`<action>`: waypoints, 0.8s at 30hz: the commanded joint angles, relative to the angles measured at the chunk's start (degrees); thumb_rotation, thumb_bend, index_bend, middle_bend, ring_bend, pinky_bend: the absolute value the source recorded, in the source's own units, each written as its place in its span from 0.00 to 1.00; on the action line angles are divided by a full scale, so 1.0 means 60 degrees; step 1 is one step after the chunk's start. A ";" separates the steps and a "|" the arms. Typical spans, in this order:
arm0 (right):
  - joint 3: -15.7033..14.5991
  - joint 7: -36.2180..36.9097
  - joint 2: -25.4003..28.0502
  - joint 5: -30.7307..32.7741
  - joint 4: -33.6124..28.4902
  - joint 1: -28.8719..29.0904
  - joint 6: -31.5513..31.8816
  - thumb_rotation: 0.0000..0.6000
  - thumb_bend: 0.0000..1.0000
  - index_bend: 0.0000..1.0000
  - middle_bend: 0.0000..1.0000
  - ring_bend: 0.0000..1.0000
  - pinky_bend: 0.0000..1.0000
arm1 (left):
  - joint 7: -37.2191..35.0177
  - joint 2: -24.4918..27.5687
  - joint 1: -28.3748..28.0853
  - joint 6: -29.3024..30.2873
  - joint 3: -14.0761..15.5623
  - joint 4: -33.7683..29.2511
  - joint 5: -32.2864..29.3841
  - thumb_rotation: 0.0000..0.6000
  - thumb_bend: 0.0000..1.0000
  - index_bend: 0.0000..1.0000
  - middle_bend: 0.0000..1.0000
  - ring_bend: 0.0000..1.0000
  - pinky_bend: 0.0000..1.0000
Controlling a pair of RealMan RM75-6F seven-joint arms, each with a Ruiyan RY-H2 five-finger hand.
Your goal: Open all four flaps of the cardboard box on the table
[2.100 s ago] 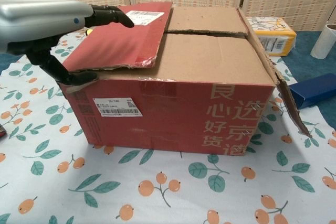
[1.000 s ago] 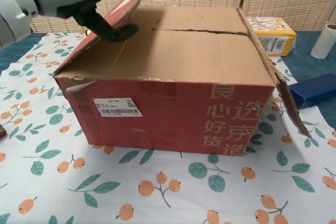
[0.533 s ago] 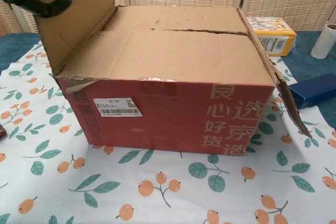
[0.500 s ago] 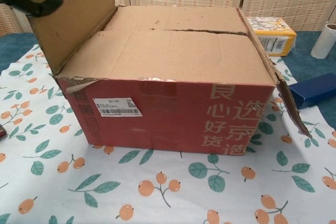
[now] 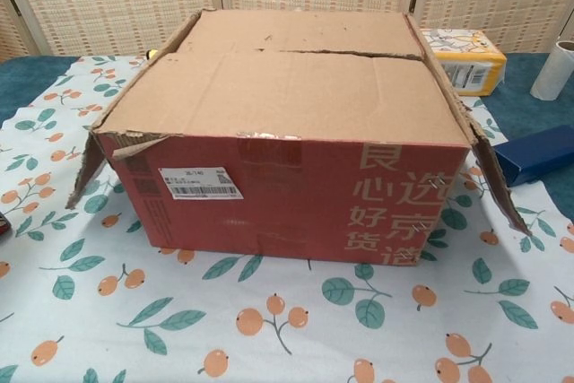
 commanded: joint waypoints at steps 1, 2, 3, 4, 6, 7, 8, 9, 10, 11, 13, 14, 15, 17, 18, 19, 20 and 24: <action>0.0740 -0.1448 0.0242 0.0726 -0.1388 0.1118 -0.1611 1.00 0.41 0.00 0.00 0.00 0.00 | -0.1404 0.0666 0.0825 -0.0091 0.0933 0.0196 0.0769 1.00 0.44 0.00 0.00 0.00 0.00; 0.0926 -0.1848 0.0238 0.1009 -0.1636 0.1365 -0.1983 1.00 0.41 0.00 0.00 0.00 0.00 | -0.1762 0.0718 0.1003 -0.0018 0.1112 0.0304 0.0977 1.00 0.44 0.00 0.00 0.00 0.00; 0.1101 -0.2320 0.0209 0.1314 -0.1857 0.1616 -0.2367 1.00 0.41 0.00 0.00 0.00 0.00 | -0.2048 0.0730 0.1186 0.0101 0.1244 0.0444 0.1143 1.00 0.44 0.00 0.00 0.00 0.00; 0.1320 -0.2955 0.0132 0.1749 -0.2136 0.1962 -0.2883 1.00 0.41 0.00 0.00 0.00 0.00 | -0.2368 0.0693 0.1412 0.0286 0.1362 0.0651 0.1330 1.00 0.44 0.00 0.00 0.00 0.00; 0.1723 -0.3910 -0.0209 0.2491 -0.2418 0.2596 -0.3609 1.00 0.41 0.00 0.00 0.00 0.00 | -0.2816 0.0597 0.1747 0.0576 0.1478 0.1036 0.1581 1.00 0.44 0.00 0.00 0.00 0.00; 0.1879 -0.4271 -0.0419 0.2789 -0.2431 0.2870 -0.3869 1.00 0.41 0.00 0.00 0.00 0.00 | -0.2973 0.0574 0.1873 0.0677 0.1504 0.1190 0.1644 1.00 0.44 0.00 0.00 0.00 0.00; 0.2022 -0.4594 -0.0659 0.3073 -0.2396 0.3133 -0.4085 1.00 0.41 0.00 0.00 0.00 0.00 | -0.3124 0.0558 0.1986 0.0765 0.1514 0.1331 0.1687 1.00 0.44 0.00 0.00 0.00 0.00; 0.2185 -0.4956 -0.0990 0.3448 -0.2312 0.3462 -0.4343 1.00 0.41 0.00 0.00 0.00 0.00 | -0.3407 0.0554 0.2103 0.0841 0.1532 0.1528 0.1779 1.00 0.44 0.00 0.00 0.00 0.00; 0.2299 -0.5174 -0.1235 0.3723 -0.2235 0.3689 -0.4501 1.00 0.41 0.00 0.00 0.00 0.00 | -0.3722 0.0563 0.2175 0.0862 0.1564 0.1691 0.1865 1.00 0.44 0.00 0.00 0.00 0.00; 0.2407 -0.5366 -0.1478 0.3968 -0.2140 0.3903 -0.4620 1.00 0.41 0.00 0.00 0.00 0.00 | -0.4063 0.0574 0.2252 0.0869 0.1603 0.1862 0.1921 1.00 0.44 0.00 0.00 0.00 0.00; 0.2587 -0.5798 -0.2009 0.4432 -0.1863 0.4364 -0.4843 1.00 0.41 0.00 0.00 0.00 0.00 | -0.4654 0.0544 0.2443 0.0945 0.1607 0.2299 0.1938 1.00 0.44 0.00 0.00 0.00 0.00; 0.2641 -0.5951 -0.2221 0.4609 -0.1749 0.4544 -0.4929 1.00 0.41 0.00 0.00 0.00 0.00 | -0.4818 0.0510 0.2519 0.0996 0.1577 0.2494 0.1931 1.00 0.44 0.00 0.00 0.00 0.00; 0.2677 -0.6102 -0.2414 0.4795 -0.1646 0.4715 -0.5029 1.00 0.41 0.00 0.00 0.00 0.00 | -0.4978 0.0475 0.2588 0.1049 0.1538 0.2673 0.1927 1.00 0.44 0.00 0.00 0.00 0.00; 0.2703 -0.6491 -0.2781 0.5303 -0.1466 0.5080 -0.5307 1.00 0.41 0.00 0.00 0.00 0.00 | -0.5528 0.0465 0.2722 0.1121 0.1505 0.2983 0.1987 1.00 0.44 0.00 0.00 0.00 0.00; 0.2691 -0.6709 -0.2980 0.5561 -0.1369 0.5264 -0.5426 1.00 0.41 0.00 0.00 0.00 0.00 | -0.5937 0.0511 0.2778 0.1133 0.1514 0.3105 0.2059 1.00 0.44 0.00 0.00 0.00 0.00; 0.2670 -0.6880 -0.3122 0.5729 -0.1288 0.5388 -0.5484 1.00 0.41 0.00 0.00 0.00 0.00 | -0.6182 0.0541 0.2815 0.1160 0.1501 0.3200 0.2111 1.00 0.44 0.00 0.00 0.00 0.00; 0.2646 -0.7047 -0.3259 0.5880 -0.1211 0.5501 -0.5521 1.00 0.41 0.00 0.00 0.00 0.00 | -0.6333 0.0554 0.2845 0.1189 0.1473 0.3314 0.2161 1.00 0.44 0.00 0.00 0.00 0.00; 0.2578 -0.7626 -0.3782 0.6358 -0.0864 0.5885 -0.5472 1.00 0.41 0.00 0.00 0.00 0.00 | -0.6760 0.0521 0.2979 0.1202 0.1369 0.3673 0.2218 1.00 0.44 0.00 0.00 0.00 0.00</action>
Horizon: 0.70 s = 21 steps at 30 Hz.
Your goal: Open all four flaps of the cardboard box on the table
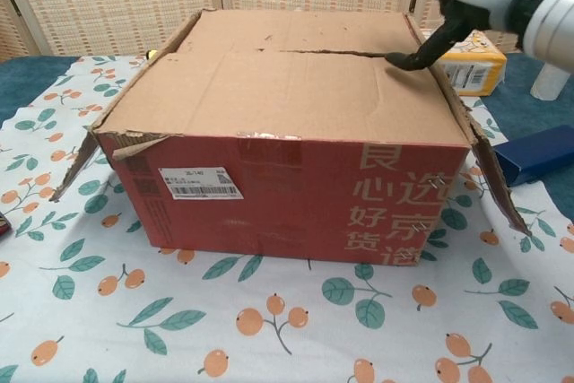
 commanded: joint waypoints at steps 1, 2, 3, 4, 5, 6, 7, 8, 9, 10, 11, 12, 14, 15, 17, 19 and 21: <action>-0.0027 -0.0518 -0.0485 0.0394 0.0416 0.0348 -0.0004 1.00 0.41 0.00 0.00 0.00 0.00 | -0.0588 -0.0015 0.0248 0.0059 -0.0144 0.0432 0.0039 1.00 0.44 0.00 0.00 0.00 0.00; -0.0034 -0.0608 -0.0576 0.0466 0.0519 0.0416 0.0021 1.00 0.41 0.00 0.00 0.00 0.00 | -0.0705 -0.0020 0.0282 0.0060 -0.0182 0.0476 0.0008 1.00 0.44 0.00 0.00 0.00 0.00; -0.0034 -0.0667 -0.0662 0.0538 0.0621 0.0480 0.0040 1.00 0.41 0.00 0.00 0.00 0.00 | -0.0824 -0.0028 0.0313 0.0068 -0.0221 0.0530 -0.0011 1.00 0.44 0.00 0.00 0.00 0.00; -0.0029 -0.0714 -0.0768 0.0626 0.0769 0.0563 0.0045 1.00 0.41 0.00 0.00 0.00 0.00 | -0.0953 -0.0042 0.0351 0.0061 -0.0267 0.0596 -0.0041 1.00 0.44 0.00 0.00 0.00 0.00; -0.0022 -0.0741 -0.0845 0.0682 0.0897 0.0628 0.0044 1.00 0.41 0.00 0.00 0.00 0.00 | -0.1015 -0.0037 0.0362 0.0032 -0.0295 0.0619 -0.0049 1.00 0.44 0.00 0.00 0.00 0.00; -0.0011 -0.0750 -0.0945 0.0741 0.1074 0.0716 0.0026 1.00 0.41 0.00 0.00 0.00 0.00 | -0.1063 -0.0034 0.0373 0.0023 -0.0330 0.0660 -0.0011 1.00 0.44 0.00 0.00 0.00 0.00; 0.0002 -0.0747 -0.1012 0.0792 0.1198 0.0779 0.0005 1.00 0.41 0.00 0.00 0.00 0.00 | -0.1073 -0.0039 0.0385 0.0019 -0.0352 0.0695 0.0017 1.00 0.44 0.00 0.00 0.00 0.00; 0.0020 -0.0742 -0.1069 0.0845 0.1308 0.0841 -0.0016 1.00 0.41 0.00 0.00 0.00 0.00 | -0.1076 -0.0042 0.0403 0.0012 -0.0367 0.0717 0.0038 1.00 0.44 0.00 0.00 0.00 0.00; 0.0045 -0.0743 -0.1131 0.0891 0.1438 0.0920 -0.0029 1.00 0.41 0.00 0.00 0.00 0.00 | -0.1095 -0.0043 0.0433 0.0011 -0.0394 0.0733 0.0051 1.00 0.44 0.00 0.00 0.00 0.00; 0.0068 -0.0751 -0.1171 0.0919 0.1539 0.0978 -0.0026 1.00 0.41 0.00 0.00 0.00 0.00 | -0.1120 -0.0043 0.0455 0.0011 -0.0422 0.0739 0.0045 1.00 0.44 0.00 0.00 0.00 0.00; 0.0096 -0.0761 -0.1213 0.0950 0.1648 0.1039 -0.0024 1.00 0.41 0.00 0.00 0.00 0.00 | -0.1151 -0.0043 0.0477 0.0008 -0.0451 0.0746 0.0030 1.00 0.44 0.00 0.00 0.00 0.00; 0.0136 -0.0767 -0.1273 0.1007 0.1789 0.1121 -0.0032 1.00 0.41 0.00 0.00 0.00 0.00 | -0.1204 -0.0043 0.0504 0.0000 -0.0483 0.0754 0.0019 1.00 0.44 0.00 0.00 0.00 0.00; 0.0202 -0.0755 -0.1354 0.1161 0.1974 0.1242 -0.0100 1.00 0.41 0.00 0.00 0.00 0.00 | -0.1292 -0.0036 0.0526 -0.0031 -0.0531 0.0779 0.0014 1.00 0.44 0.00 0.00 0.00 0.00; 0.0231 -0.0739 -0.1386 0.1246 0.2057 0.1301 -0.0152 1.00 0.41 0.00 0.00 0.00 0.00 | -0.1324 -0.0036 0.0543 -0.0038 -0.0547 0.0796 0.0022 1.00 0.44 0.00 0.00 0.00 0.00; 0.0260 -0.0708 -0.1431 0.1407 0.2200 0.1415 -0.0267 1.00 0.41 0.00 0.00 0.00 0.00 | -0.1390 -0.0041 0.0585 -0.0052 -0.0578 0.0837 0.0037 1.00 0.44 0.00 0.00 0.00 0.00; 0.0255 -0.0593 -0.1392 0.1450 0.2151 0.1445 -0.0310 1.00 0.41 0.00 0.00 0.00 0.00 | -0.1476 -0.0038 0.0621 -0.0045 -0.0629 0.0879 0.0047 1.00 0.44 0.00 0.00 0.00 0.00; 0.0197 -0.0519 -0.1283 0.1287 0.2024 0.1409 -0.0178 1.00 0.41 0.00 0.00 0.00 0.00 | -0.1555 -0.0034 0.0668 -0.0029 -0.0662 0.0922 0.0069 1.00 0.44 0.00 0.00 0.00 0.00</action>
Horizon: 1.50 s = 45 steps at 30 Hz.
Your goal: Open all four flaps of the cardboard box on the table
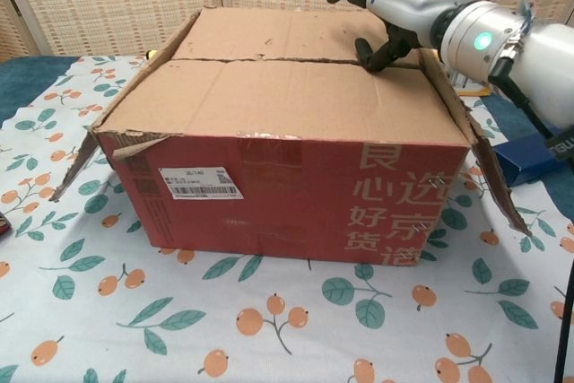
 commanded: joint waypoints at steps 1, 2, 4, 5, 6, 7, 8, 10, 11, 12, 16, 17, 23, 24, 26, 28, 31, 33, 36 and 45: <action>-0.0064 0.0139 0.0151 -0.0216 -0.0202 -0.0053 0.0171 1.00 0.41 0.00 0.00 0.00 0.00 | -0.0080 -0.0006 0.0073 0.0036 -0.0033 0.0065 0.0048 1.00 0.44 0.00 0.00 0.00 0.00; -0.0082 0.0207 0.0216 -0.0258 -0.0309 -0.0092 0.0216 1.00 0.41 0.00 0.00 0.00 0.00 | -0.0088 -0.0019 0.0096 0.0048 -0.0040 0.0087 0.0067 1.00 0.44 0.00 0.00 0.00 0.00; -0.0138 0.0262 0.0399 -0.0320 -0.0591 -0.0173 0.0311 1.00 0.41 0.00 0.00 0.00 0.00 | -0.0065 -0.0054 0.0122 0.0036 -0.0066 0.0123 0.0098 1.00 0.44 0.00 0.00 0.00 0.00; -0.0169 0.0251 0.0475 -0.0348 -0.0702 -0.0203 0.0358 1.00 0.41 0.00 0.00 0.00 0.00 | -0.0043 -0.0066 0.0132 0.0020 -0.0073 0.0132 0.0109 1.00 0.44 0.00 0.00 0.00 0.00; -0.0202 0.0243 0.0544 -0.0363 -0.0811 -0.0232 0.0397 1.00 0.41 0.00 0.00 0.00 0.00 | -0.0023 -0.0074 0.0124 -0.0006 -0.0095 0.0132 0.0115 1.00 0.44 0.00 0.00 0.00 0.00; -0.0251 0.0238 0.0640 -0.0345 -0.0963 -0.0270 0.0412 1.00 0.41 0.00 0.00 0.00 0.00 | 0.0030 -0.0087 0.0129 -0.0026 -0.0109 0.0137 0.0136 1.00 0.44 0.00 0.00 0.00 0.00; -0.0291 0.0219 0.0718 -0.0302 -0.1082 -0.0297 0.0406 1.00 0.41 0.00 0.00 0.00 0.00 | 0.0071 -0.0100 0.0137 -0.0035 -0.0118 0.0139 0.0149 1.00 0.44 0.00 0.00 0.00 0.00; -0.0370 0.0169 0.0919 -0.0115 -0.1385 -0.0345 0.0335 1.00 0.41 0.00 0.00 0.00 0.00 | 0.0144 -0.0119 0.0143 -0.0061 -0.0148 0.0144 0.0182 1.00 0.44 0.00 0.00 0.00 0.00; -0.0392 0.0136 0.1013 -0.0009 -0.1521 -0.0360 0.0306 1.00 0.41 0.00 0.00 0.00 0.00 | 0.0165 -0.0126 0.0153 -0.0069 -0.0156 0.0149 0.0188 1.00 0.44 0.00 0.00 0.00 0.00; -0.0410 0.0075 0.1135 0.0134 -0.1689 -0.0368 0.0282 1.00 0.41 0.00 0.00 0.00 0.00 | 0.0158 -0.0127 0.0148 -0.0091 -0.0193 0.0159 0.0175 1.00 0.44 0.00 0.00 0.00 0.00; -0.0383 -0.0082 0.1497 0.0620 -0.2169 -0.0341 0.0224 1.00 0.41 0.00 0.00 0.00 0.00 | 0.0103 -0.0129 0.0165 -0.0157 -0.0270 0.0160 0.0108 1.00 0.44 0.00 0.00 0.00 0.00; -0.0370 -0.0159 0.1562 0.0717 -0.2213 -0.0299 0.0246 1.00 0.41 0.00 0.00 0.00 0.00 | 0.0142 -0.0156 0.0194 -0.0148 -0.0255 0.0181 0.0141 1.00 0.44 0.00 0.00 0.00 0.00; -0.0193 -0.0360 0.1414 0.1443 -0.1717 0.0138 0.0093 1.00 0.41 0.00 0.00 0.00 0.00 | 0.0198 -0.0123 0.0153 -0.0223 -0.0387 0.0161 0.0179 1.00 0.44 0.00 0.00 0.00 0.00; -0.0146 -0.0381 0.1363 0.1621 -0.1569 0.0255 0.0006 1.00 0.41 0.00 0.00 0.00 0.00 | 0.0156 -0.0090 0.0156 -0.0247 -0.0411 0.0130 0.0149 1.00 0.44 0.00 0.00 0.00 0.00; -0.0087 -0.0413 0.1284 0.1842 -0.1367 0.0422 -0.0088 1.00 0.41 0.00 0.00 0.00 0.00 | 0.0075 -0.0063 0.0170 -0.0260 -0.0435 0.0120 0.0126 1.00 0.44 0.00 0.00 0.00 0.00; -0.0043 -0.0443 0.1200 0.2050 -0.1177 0.0589 -0.0159 1.00 0.41 0.00 0.00 0.00 0.00 | -0.0022 -0.0045 0.0191 -0.0253 -0.0454 0.0119 0.0125 1.00 0.44 0.00 0.00 0.00 0.00; -0.0003 -0.0472 0.1075 0.2176 -0.0926 0.0792 -0.0149 1.00 0.41 0.00 0.00 0.00 0.00 | -0.0065 -0.0053 0.0223 -0.0222 -0.0467 0.0152 0.0167 1.00 0.44 0.00 0.00 0.00 0.00; 0.0013 -0.0393 0.0921 0.1956 -0.0681 0.0871 0.0025 1.00 0.41 0.00 0.00 0.00 0.00 | -0.0064 -0.0060 0.0230 -0.0219 -0.0476 0.0164 0.0193 1.00 0.44 0.00 0.00 0.00 0.00; 0.0034 0.0328 0.0389 0.0774 0.0056 0.0865 0.0677 1.00 0.41 0.00 0.00 0.00 0.00 | -0.0067 -0.0060 0.0236 -0.0239 -0.0502 0.0154 0.0204 1.00 0.44 0.00 0.00 0.00 0.00; 0.0419 0.1665 0.0297 -0.0729 0.0744 0.0681 0.1577 1.00 0.41 0.00 0.00 0.00 0.00 | -0.0234 -0.0053 0.0277 -0.0238 -0.0589 0.0156 0.0181 1.00 0.44 0.00 0.00 0.00 0.00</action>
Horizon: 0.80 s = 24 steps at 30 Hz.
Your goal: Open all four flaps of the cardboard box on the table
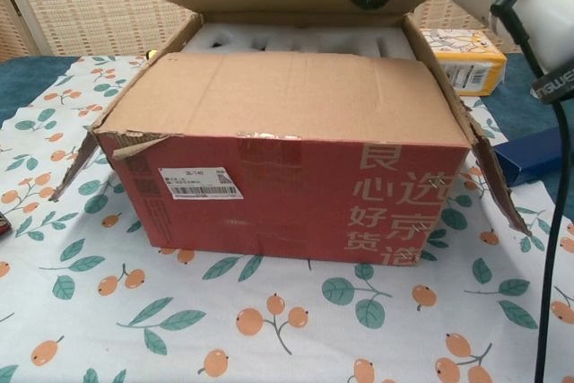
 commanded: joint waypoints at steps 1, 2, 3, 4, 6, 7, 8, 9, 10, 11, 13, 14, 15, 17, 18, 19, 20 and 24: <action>0.0290 0.0066 0.0109 -0.0029 0.0179 -0.0016 0.0045 1.00 0.41 0.00 0.00 0.00 0.00 | -0.0101 0.0007 -0.0001 -0.0027 -0.0051 0.0018 -0.0061 1.00 0.44 0.00 0.00 0.00 0.00; 0.0370 0.0051 0.0155 0.0030 0.0236 0.0024 -0.0017 1.00 0.41 0.00 0.00 0.00 0.00 | -0.0136 0.0012 -0.0005 -0.0056 -0.0058 0.0032 -0.0080 1.00 0.44 0.00 0.00 0.00 0.00; 0.0463 0.0064 0.0191 0.0092 0.0324 0.0076 -0.0092 1.00 0.41 0.00 0.00 0.00 0.00 | -0.0161 0.0015 -0.0014 -0.0098 -0.0063 0.0050 -0.0102 1.00 0.44 0.00 0.00 0.00 0.00; 0.0609 0.0118 0.0221 0.0184 0.0472 0.0157 -0.0197 1.00 0.41 0.00 0.00 0.00 0.00 | -0.0193 0.0024 -0.0034 -0.0184 -0.0074 0.0078 -0.0158 1.00 0.44 0.00 0.00 0.00 0.00; 0.0854 0.0257 0.0257 0.0326 0.0769 0.0316 -0.0400 1.00 0.41 0.00 0.00 0.00 0.00 | -0.0249 0.0043 -0.0077 -0.0336 -0.0102 0.0126 -0.0262 1.00 0.44 0.00 0.00 0.00 0.00; 0.0982 0.0334 0.0263 0.0400 0.0959 0.0411 -0.0510 1.00 0.41 0.00 0.00 0.00 0.00 | -0.0295 0.0055 -0.0100 -0.0418 -0.0126 0.0149 -0.0335 1.00 0.44 0.00 0.00 0.00 0.00; 0.1143 0.0445 0.0260 0.0486 0.1245 0.0547 -0.0662 1.00 0.41 0.00 0.00 0.00 0.00 | -0.0393 0.0080 -0.0131 -0.0533 -0.0169 0.0179 -0.0453 1.00 0.44 0.00 0.00 0.00 0.00; 0.1265 0.0540 0.0247 0.0561 0.1533 0.0676 -0.0823 1.00 0.41 0.00 0.00 0.00 0.00 | -0.0520 0.0105 -0.0160 -0.0644 -0.0207 0.0207 -0.0568 1.00 0.44 0.00 0.00 0.00 0.00; 0.1409 0.0656 0.0213 0.0674 0.1982 0.0862 -0.1068 1.00 0.41 0.00 0.00 0.00 0.00 | -0.0715 0.0144 -0.0188 -0.0792 -0.0262 0.0233 -0.0746 1.00 0.44 0.00 0.00 0.00 0.00; 0.1507 0.0758 0.0169 0.0757 0.2371 0.1017 -0.1280 1.00 0.41 0.00 0.00 0.00 0.00 | -0.0841 0.0175 -0.0204 -0.0901 -0.0310 0.0244 -0.0895 1.00 0.44 0.00 0.00 0.00 0.00; 0.1709 0.1123 -0.0014 0.0919 0.3476 0.1424 -0.1864 1.00 0.41 0.00 0.00 0.00 0.00 | -0.1073 0.0232 -0.0253 -0.1149 -0.0411 0.0282 -0.1190 1.00 0.44 0.00 0.00 0.00 0.00; 0.1775 0.1302 -0.0123 0.0977 0.4033 0.1620 -0.2159 1.00 0.41 0.00 0.00 0.00 0.00 | -0.1165 0.0249 -0.0281 -0.1251 -0.0446 0.0310 -0.1285 1.00 0.44 0.00 0.00 0.00 0.00; 0.1835 0.1559 -0.0294 0.1019 0.4847 0.1902 -0.2578 1.00 0.41 0.00 0.00 0.00 0.00 | -0.1260 0.0263 -0.0317 -0.1382 -0.0496 0.0355 -0.1419 1.00 0.44 0.00 0.00 0.00 0.00; 0.1871 0.1984 -0.0620 0.1013 0.6183 0.2357 -0.3234 1.00 0.41 0.00 0.00 0.00 0.00 | -0.1368 0.0280 -0.0371 -0.1586 -0.0569 0.0431 -0.1620 1.00 0.44 0.00 0.00 0.00 0.00; 0.1869 0.2287 -0.0858 0.0969 0.7087 0.2662 -0.3660 1.00 0.41 0.00 0.00 0.00 0.00 | -0.1425 0.0286 -0.0405 -0.1717 -0.0618 0.0484 -0.1759 1.00 0.44 0.00 0.00 0.00 0.00; 0.1850 0.2525 -0.1039 0.0920 0.7741 0.2873 -0.3973 1.00 0.41 0.00 0.00 0.00 0.00 | -0.1451 0.0296 -0.0429 -0.1811 -0.0658 0.0521 -0.1864 1.00 0.44 0.00 0.00 0.00 0.00; 0.1816 0.2776 -0.1218 0.0857 0.8360 0.3063 -0.4275 1.00 0.41 0.00 0.00 0.00 0.00 | -0.1466 0.0302 -0.0450 -0.1891 -0.0699 0.0552 -0.1965 1.00 0.44 0.00 0.00 0.00 0.00; 0.1449 0.4452 -0.1802 0.0165 0.9881 0.3370 -0.4925 1.00 0.41 0.00 0.00 0.00 0.00 | -0.1472 0.0300 -0.0499 -0.2105 -0.0813 0.0652 -0.2251 1.00 0.44 0.00 0.00 0.00 0.00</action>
